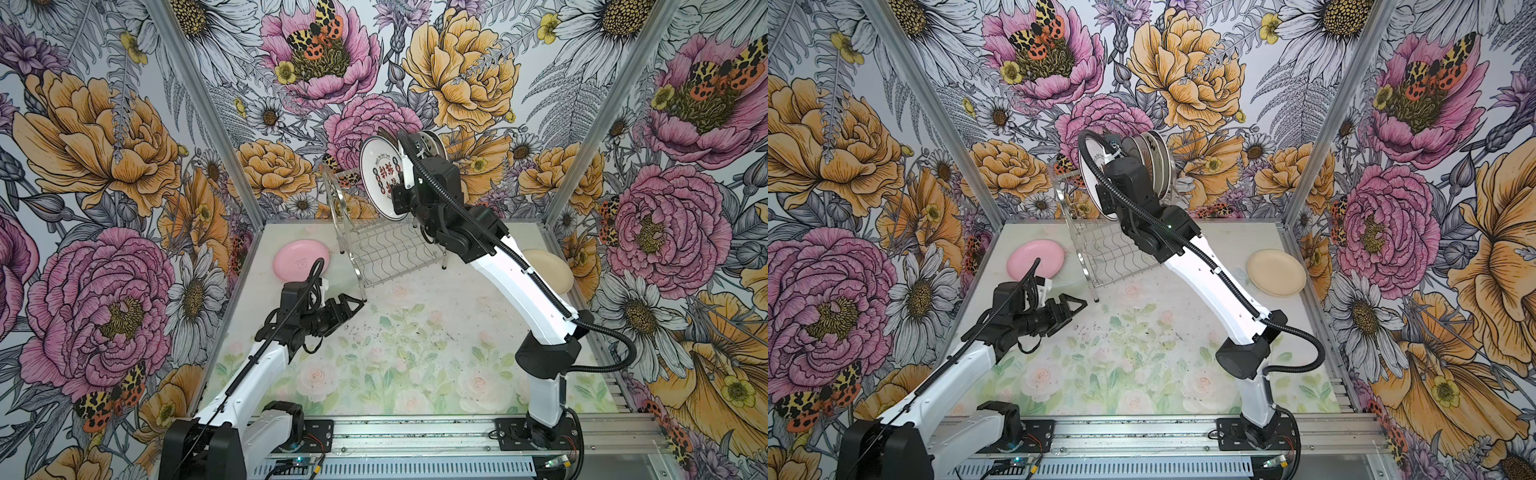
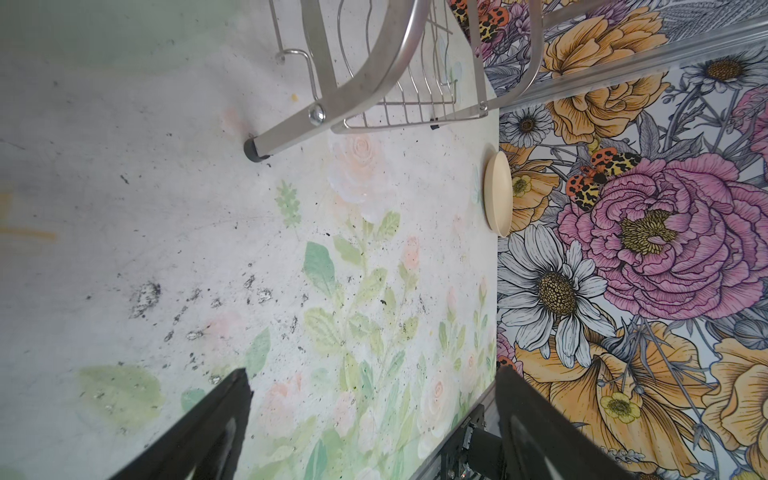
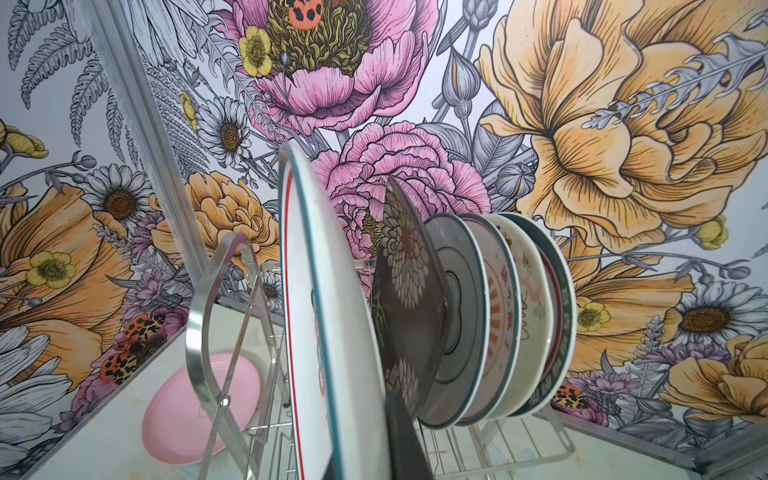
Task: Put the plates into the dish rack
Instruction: 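Lower the red-text plate into the rack slot in front of the dark floral plate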
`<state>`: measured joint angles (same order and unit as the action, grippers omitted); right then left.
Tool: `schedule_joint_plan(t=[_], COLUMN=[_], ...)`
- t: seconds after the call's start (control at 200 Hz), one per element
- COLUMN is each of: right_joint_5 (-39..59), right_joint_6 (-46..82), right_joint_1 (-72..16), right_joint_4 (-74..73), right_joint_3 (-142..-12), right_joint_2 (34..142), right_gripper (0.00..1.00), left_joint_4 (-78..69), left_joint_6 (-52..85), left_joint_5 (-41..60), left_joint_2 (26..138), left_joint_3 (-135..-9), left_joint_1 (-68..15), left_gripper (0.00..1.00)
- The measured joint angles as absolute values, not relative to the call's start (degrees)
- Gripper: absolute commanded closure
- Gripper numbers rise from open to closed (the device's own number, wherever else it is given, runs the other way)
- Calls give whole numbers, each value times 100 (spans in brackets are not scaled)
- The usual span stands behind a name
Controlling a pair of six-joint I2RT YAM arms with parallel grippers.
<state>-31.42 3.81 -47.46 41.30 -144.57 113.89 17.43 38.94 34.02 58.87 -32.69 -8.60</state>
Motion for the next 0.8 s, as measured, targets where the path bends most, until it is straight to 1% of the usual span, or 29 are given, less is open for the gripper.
schedule_joint_plan(t=[0.275,0.801], right_joint_5=[-3535,-3586], right_joint_6=[-207,-506], right_joint_1=[-4705,-4329], right_joint_4=[3378,2644], right_joint_3=[-14741,-14763], right_joint_2=[11992,12514], right_gripper=[100,100], left_joint_4=[1747,1822], left_joint_6=[3887,3905], left_joint_5=[3315,3232], left_joint_2=[5850,5649], left_joint_3=[-3269,-3253], left_joint_1=[-860,-860], left_gripper=[4,3])
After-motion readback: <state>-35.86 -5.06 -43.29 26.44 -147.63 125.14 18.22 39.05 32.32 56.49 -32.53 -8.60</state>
